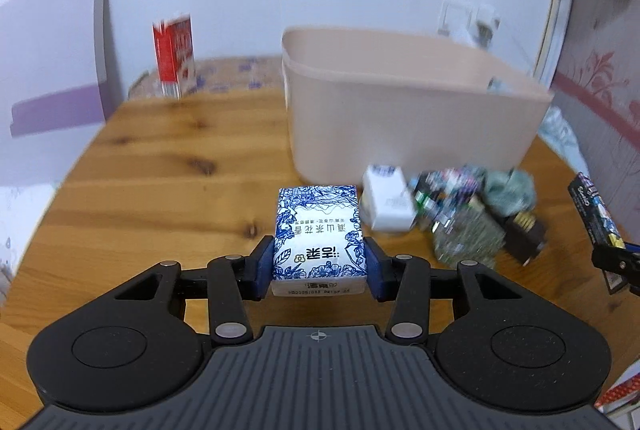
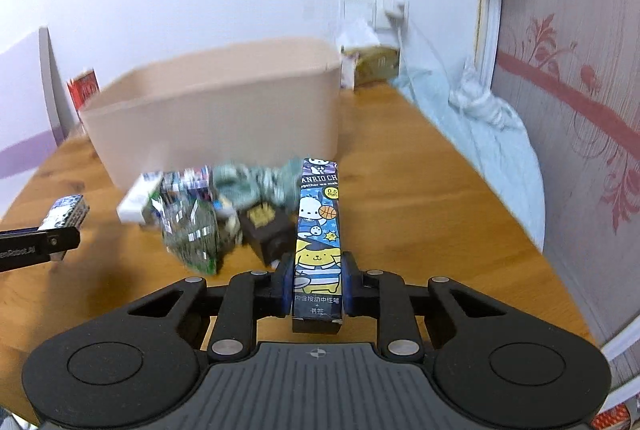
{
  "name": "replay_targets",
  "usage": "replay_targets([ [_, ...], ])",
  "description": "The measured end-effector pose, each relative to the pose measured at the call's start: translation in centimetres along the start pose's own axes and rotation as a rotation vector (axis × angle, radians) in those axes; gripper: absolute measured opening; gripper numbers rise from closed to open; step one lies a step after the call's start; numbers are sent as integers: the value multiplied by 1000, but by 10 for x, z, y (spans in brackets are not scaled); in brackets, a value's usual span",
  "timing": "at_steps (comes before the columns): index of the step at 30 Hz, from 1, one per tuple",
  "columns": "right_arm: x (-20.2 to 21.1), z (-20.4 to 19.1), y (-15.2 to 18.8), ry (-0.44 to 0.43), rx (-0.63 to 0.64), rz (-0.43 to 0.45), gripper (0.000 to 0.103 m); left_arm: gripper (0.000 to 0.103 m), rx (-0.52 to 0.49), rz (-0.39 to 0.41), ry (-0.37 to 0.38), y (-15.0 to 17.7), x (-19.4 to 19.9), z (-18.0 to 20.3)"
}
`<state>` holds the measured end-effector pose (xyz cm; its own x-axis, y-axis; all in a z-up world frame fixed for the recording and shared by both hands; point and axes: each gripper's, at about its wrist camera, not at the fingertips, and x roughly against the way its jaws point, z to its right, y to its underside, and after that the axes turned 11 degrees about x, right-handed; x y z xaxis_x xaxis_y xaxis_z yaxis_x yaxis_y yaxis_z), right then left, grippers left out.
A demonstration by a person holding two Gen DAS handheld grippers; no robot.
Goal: Organize objects
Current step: 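Lift both items over the basket and open both grippers to drop them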
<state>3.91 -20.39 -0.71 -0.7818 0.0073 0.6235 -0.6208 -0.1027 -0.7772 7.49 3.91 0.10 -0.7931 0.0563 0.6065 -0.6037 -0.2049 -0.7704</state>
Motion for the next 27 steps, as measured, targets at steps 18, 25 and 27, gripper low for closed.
replay_targets([
  [18, 7, 28, -78, 17, 9, 208, 22, 47, -9, 177, 51, -81, 15, 40],
  [25, -14, 25, -132, -27, 23, 255, 22, 47, -21, 137, 59, -118, -25, 57],
  [27, -26, 24, -143, -21, 31, 250, 22, 47, -28, 123, 46, -125, -41, 63],
])
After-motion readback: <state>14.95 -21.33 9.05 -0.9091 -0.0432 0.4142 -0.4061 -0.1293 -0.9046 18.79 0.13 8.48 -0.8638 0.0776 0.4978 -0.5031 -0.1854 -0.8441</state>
